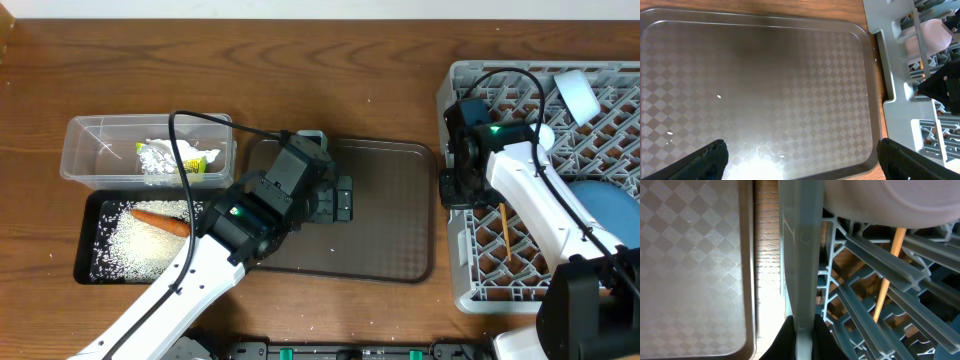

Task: Sort waste into correct bins and load items into the dishwasher rack

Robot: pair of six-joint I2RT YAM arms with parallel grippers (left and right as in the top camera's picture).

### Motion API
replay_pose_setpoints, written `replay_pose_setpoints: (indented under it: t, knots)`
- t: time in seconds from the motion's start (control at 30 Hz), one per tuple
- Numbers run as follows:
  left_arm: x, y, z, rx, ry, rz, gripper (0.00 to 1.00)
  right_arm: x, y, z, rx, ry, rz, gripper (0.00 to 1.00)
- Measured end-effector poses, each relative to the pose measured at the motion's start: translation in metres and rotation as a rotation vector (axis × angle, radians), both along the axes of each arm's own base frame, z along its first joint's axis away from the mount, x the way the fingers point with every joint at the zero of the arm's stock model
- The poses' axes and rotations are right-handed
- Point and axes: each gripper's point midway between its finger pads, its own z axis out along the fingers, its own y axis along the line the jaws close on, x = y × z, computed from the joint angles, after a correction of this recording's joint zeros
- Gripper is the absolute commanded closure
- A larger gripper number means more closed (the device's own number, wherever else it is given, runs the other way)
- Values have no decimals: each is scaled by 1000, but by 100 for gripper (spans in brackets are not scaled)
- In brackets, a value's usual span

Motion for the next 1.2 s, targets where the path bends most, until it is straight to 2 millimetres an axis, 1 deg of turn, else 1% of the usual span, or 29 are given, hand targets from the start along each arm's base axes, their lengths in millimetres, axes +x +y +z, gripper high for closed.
replay_pose_setpoints:
  t: [0.07, 0.23, 0.37, 0.4, 0.5, 0.63, 0.73, 0.83, 0.9, 0.97, 1.03, 1.1, 1.17, 1.2]
  knots:
    - [0, 0, 0, 0, 1, 0, 2, 0, -1, 0, -3, 1, 0, 99]
    - [0, 0, 0, 0, 0, 0, 2, -1, -2, 0, -9, 5, 1, 90]
    - [0, 0, 0, 0, 1, 0, 2, -2, -6, 1, -26, 13, 21, 69]
    - [0, 0, 0, 0, 0, 0, 2, -3, -8, 1, -30, 16, 23, 62]
    - [0, 0, 0, 0, 0, 0, 2, -8, -15, 4, -50, 42, 31, 60]
    - [0, 0, 0, 0, 1, 0, 2, -3, -14, 19, -47, 35, 34, 60]
    - [0, 0, 0, 0, 1, 0, 2, 10, -12, 41, -43, -11, 32, 57]
    - [0, 0, 0, 1, 1, 0, 2, 23, -2, 61, 8, -62, 33, 56]
    - [0, 0, 0, 0, 0, 0, 2, 29, 11, 71, 78, -83, 37, 57]
    - [0, 0, 0, 0, 1, 0, 2, 29, 27, 76, 157, -86, 52, 64]
    - [0, 0, 0, 0, 0, 0, 2, 26, 45, 77, 230, -71, 74, 68]
    - [0, 0, 0, 0, 1, 0, 2, 19, 67, 78, 302, -52, 113, 81]
    - [0, 0, 0, 0, 0, 0, 2, 12, 87, 79, 346, -36, 158, 99]
    - [0, 0, 0, 0, 1, 0, 2, 7, 99, 78, 366, -25, 184, 99]
